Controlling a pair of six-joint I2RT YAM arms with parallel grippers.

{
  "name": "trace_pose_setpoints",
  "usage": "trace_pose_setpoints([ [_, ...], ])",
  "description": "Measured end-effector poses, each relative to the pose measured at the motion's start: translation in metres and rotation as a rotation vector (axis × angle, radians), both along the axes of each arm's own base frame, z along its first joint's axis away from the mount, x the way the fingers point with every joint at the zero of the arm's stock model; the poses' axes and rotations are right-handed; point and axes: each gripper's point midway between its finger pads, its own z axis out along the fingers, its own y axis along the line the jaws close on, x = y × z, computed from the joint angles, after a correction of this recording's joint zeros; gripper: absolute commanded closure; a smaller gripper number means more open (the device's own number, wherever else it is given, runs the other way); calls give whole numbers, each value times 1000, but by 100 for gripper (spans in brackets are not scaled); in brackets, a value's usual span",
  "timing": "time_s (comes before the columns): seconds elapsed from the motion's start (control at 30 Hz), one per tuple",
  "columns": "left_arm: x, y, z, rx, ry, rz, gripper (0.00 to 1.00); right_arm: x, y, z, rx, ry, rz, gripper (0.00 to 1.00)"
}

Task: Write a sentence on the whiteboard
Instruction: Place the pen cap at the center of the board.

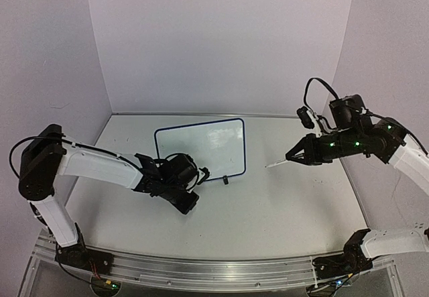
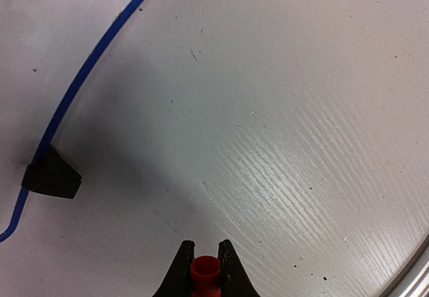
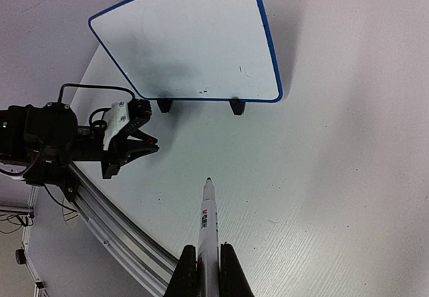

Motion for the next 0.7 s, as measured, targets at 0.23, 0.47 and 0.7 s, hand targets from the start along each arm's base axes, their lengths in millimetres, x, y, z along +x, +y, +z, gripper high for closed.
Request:
trace_pose_setpoints([
  [0.23,4,-13,-30,49,46,-10,83,0,0,-8,12,14,-15,100],
  [0.47,7,-19,-26,27,35,-11,60,2,1,-3,35,-3,-24,100],
  [0.7,6,-19,-24,17,45,4,38,4,3,-6,37,0,-26,100],
])
